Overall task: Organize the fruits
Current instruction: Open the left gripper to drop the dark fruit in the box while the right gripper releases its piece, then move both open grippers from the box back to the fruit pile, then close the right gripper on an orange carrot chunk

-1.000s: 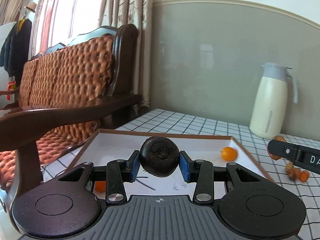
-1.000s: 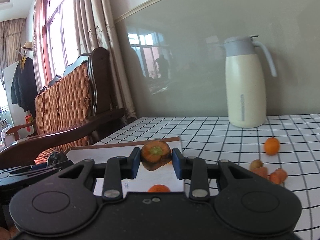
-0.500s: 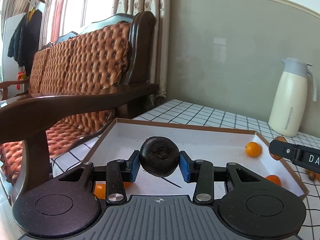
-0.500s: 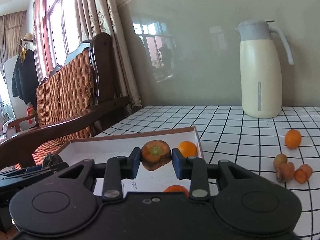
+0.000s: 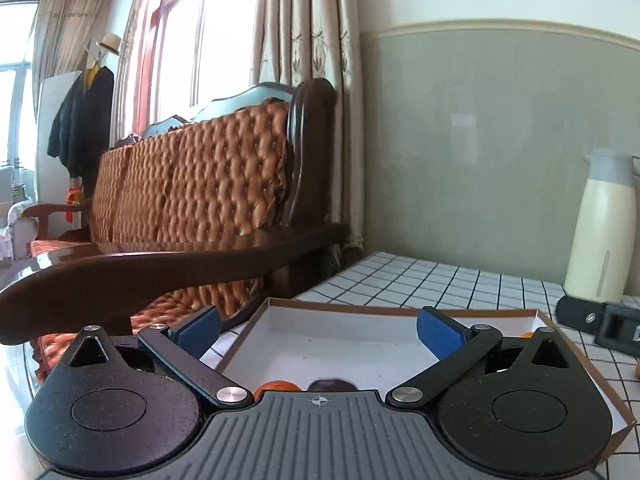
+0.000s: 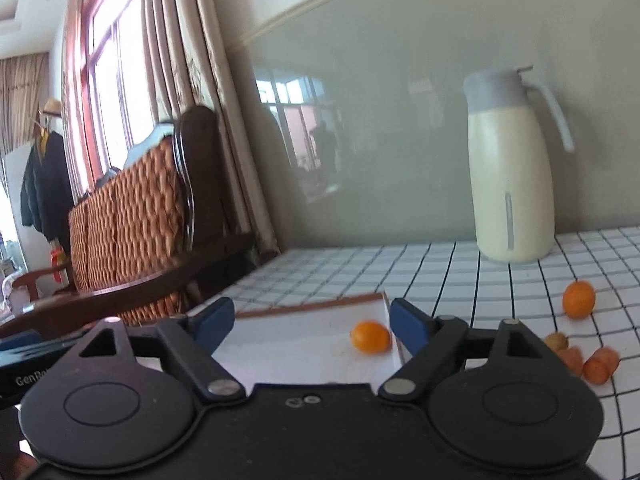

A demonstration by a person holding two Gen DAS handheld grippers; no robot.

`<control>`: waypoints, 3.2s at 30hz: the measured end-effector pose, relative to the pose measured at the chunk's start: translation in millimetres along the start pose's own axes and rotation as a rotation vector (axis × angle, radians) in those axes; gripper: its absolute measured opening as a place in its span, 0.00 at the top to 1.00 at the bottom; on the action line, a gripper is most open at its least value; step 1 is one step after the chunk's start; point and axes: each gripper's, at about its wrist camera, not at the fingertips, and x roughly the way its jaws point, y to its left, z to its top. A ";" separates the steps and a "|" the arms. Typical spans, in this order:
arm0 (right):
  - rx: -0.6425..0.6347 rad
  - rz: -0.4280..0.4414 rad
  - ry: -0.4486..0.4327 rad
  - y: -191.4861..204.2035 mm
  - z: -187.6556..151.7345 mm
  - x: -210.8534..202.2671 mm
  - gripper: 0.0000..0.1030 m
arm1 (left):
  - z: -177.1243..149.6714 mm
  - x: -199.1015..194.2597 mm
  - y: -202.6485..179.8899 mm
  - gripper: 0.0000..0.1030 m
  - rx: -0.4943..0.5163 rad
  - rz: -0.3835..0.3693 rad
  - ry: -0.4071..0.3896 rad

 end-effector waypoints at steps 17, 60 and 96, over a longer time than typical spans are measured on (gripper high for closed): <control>0.060 -0.040 -0.058 -30.9 -1.0 -28.8 0.06 | -5.4 -15.5 -23.8 0.00 0.116 -0.034 0.016; 0.107 -0.364 0.164 -156.0 -9.6 -76.6 0.71 | -22.7 -47.9 -205.4 0.04 0.212 -0.491 0.110; 0.106 -0.271 0.307 -179.2 -11.6 -9.7 0.78 | -36.4 3.9 -243.7 0.40 0.211 -0.484 0.274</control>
